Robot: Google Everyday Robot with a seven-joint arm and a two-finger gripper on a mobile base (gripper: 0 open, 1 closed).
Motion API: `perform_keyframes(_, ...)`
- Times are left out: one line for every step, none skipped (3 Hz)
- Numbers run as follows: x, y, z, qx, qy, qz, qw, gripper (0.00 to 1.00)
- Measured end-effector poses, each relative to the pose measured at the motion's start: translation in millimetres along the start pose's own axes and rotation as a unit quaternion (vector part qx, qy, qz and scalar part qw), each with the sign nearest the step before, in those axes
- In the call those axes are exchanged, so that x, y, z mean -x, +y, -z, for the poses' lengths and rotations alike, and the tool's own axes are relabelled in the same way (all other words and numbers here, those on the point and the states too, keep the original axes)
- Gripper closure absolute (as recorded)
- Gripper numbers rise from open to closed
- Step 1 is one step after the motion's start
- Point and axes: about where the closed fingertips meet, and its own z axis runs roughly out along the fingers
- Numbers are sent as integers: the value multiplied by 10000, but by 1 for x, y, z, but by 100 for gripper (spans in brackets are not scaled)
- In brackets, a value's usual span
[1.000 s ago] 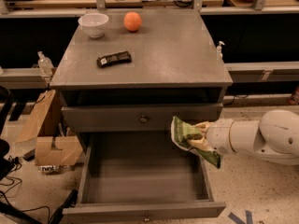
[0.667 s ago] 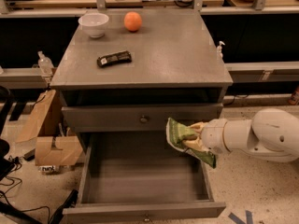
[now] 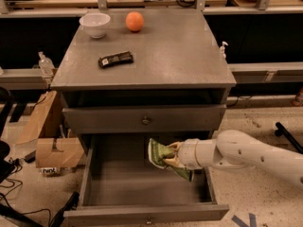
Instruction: Place green jalapeno chip bag into middle drawer
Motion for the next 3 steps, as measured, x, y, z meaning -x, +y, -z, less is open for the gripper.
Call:
perform_keyframes(-31,3,-59,140,-115,23,9998,100)
perform_keyframes(-40,9,-70,225,-141,-64,9996,83)
perform_keyframes(-39,10,-72,243,-146,-60,9996,60)
